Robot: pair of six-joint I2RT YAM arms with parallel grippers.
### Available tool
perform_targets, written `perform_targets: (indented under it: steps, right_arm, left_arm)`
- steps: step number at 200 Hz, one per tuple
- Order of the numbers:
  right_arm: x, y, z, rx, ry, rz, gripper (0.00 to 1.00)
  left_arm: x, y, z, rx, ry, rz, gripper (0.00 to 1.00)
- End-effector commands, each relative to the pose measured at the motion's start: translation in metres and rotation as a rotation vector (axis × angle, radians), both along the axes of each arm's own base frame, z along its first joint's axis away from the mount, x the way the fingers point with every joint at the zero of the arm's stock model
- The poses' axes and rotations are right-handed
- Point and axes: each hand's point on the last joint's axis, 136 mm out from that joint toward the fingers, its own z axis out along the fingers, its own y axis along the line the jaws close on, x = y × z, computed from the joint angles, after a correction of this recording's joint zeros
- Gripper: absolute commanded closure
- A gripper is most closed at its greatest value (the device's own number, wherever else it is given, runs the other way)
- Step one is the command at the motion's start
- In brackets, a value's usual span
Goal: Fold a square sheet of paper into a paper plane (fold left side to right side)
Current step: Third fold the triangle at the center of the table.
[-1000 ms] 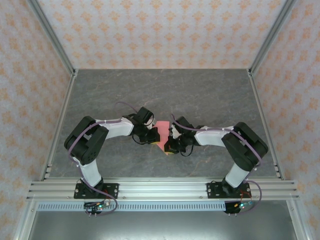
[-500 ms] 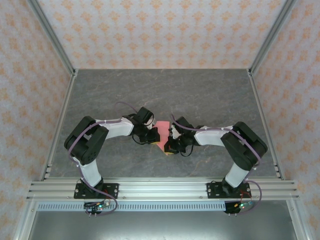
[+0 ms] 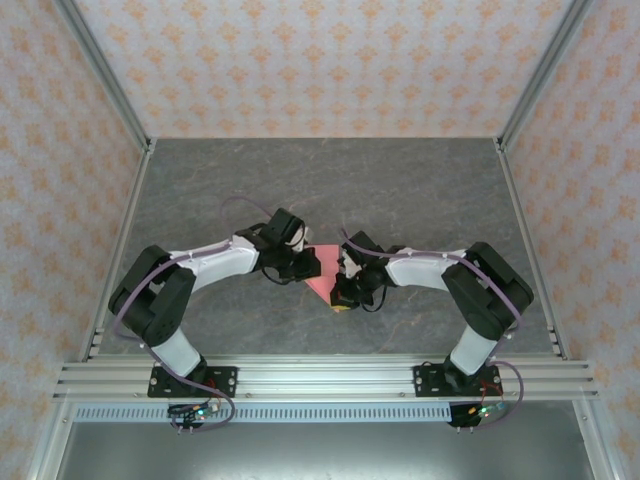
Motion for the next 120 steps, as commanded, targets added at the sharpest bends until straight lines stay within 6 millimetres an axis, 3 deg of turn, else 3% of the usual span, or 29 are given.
perform_targets:
  steps: [1, 48, 120]
  right_arm:
    - [-0.015, -0.028, -0.027, -0.167, 0.06, -0.012, 1.0]
    - [-0.015, -0.027, -0.027, -0.169, 0.055, -0.01, 1.0]
    - [-0.015, -0.027, -0.028, -0.18, 0.054, -0.003, 1.0]
  left_arm:
    - [-0.017, -0.003, -0.009, 0.018, 0.037, -0.014, 0.92]
    - [-0.023, -0.017, -0.024, 0.022, 0.065, -0.037, 0.93]
    - [-0.03, -0.014, -0.044, 0.06, 0.097, -0.033, 0.93]
